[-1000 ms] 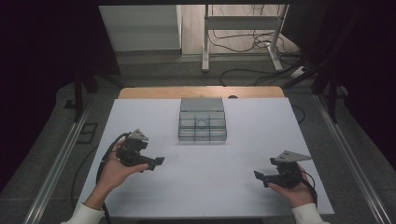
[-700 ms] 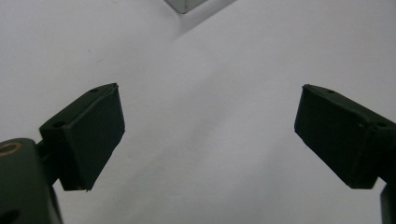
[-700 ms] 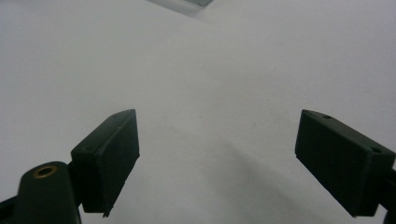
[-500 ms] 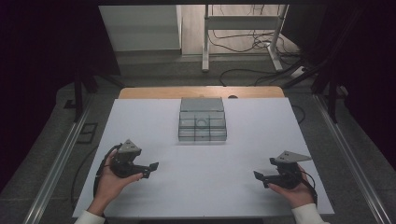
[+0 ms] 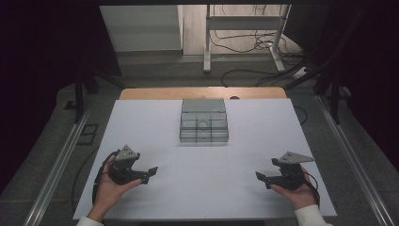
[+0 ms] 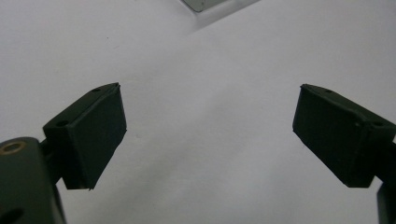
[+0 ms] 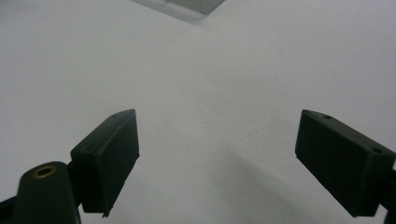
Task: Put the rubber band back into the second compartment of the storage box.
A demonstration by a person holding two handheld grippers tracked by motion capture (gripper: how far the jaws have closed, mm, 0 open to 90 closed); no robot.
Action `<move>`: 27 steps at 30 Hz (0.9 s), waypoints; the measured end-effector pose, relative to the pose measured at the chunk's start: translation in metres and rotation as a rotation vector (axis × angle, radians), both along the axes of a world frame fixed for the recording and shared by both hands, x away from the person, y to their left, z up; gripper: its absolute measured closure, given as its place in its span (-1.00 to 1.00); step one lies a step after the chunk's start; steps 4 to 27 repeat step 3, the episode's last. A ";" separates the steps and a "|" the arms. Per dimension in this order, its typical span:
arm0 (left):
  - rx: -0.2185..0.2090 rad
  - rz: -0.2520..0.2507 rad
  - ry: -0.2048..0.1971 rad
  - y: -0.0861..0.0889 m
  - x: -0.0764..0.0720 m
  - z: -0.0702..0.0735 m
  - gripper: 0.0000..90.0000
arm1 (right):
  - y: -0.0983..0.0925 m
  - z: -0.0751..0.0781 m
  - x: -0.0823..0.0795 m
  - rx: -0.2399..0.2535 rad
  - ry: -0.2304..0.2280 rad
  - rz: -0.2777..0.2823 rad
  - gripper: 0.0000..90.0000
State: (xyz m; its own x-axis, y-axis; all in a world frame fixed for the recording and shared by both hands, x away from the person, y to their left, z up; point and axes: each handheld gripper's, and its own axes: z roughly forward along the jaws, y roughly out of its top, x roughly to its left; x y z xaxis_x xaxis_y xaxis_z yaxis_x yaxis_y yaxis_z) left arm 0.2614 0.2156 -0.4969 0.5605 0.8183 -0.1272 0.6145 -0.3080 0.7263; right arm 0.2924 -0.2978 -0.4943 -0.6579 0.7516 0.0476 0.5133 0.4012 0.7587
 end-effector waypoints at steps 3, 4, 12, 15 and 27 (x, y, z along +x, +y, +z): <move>-0.012 0.008 -0.011 0.001 -0.001 0.000 -0.78 | -0.001 0.001 0.000 0.014 -0.002 -0.003 -0.68; -0.012 0.008 -0.011 0.001 -0.001 0.000 -0.78 | -0.001 0.001 0.000 0.014 -0.002 -0.003 -0.68; -0.012 0.008 -0.011 0.001 -0.001 0.000 -0.78 | -0.001 0.001 0.000 0.014 -0.002 -0.003 -0.68; -0.012 0.008 -0.011 0.001 -0.001 0.000 -0.78 | -0.001 0.001 0.000 0.014 -0.002 -0.003 -0.68; -0.012 0.008 -0.011 0.001 -0.001 0.000 -0.78 | -0.001 0.001 0.000 0.014 -0.002 -0.003 -0.68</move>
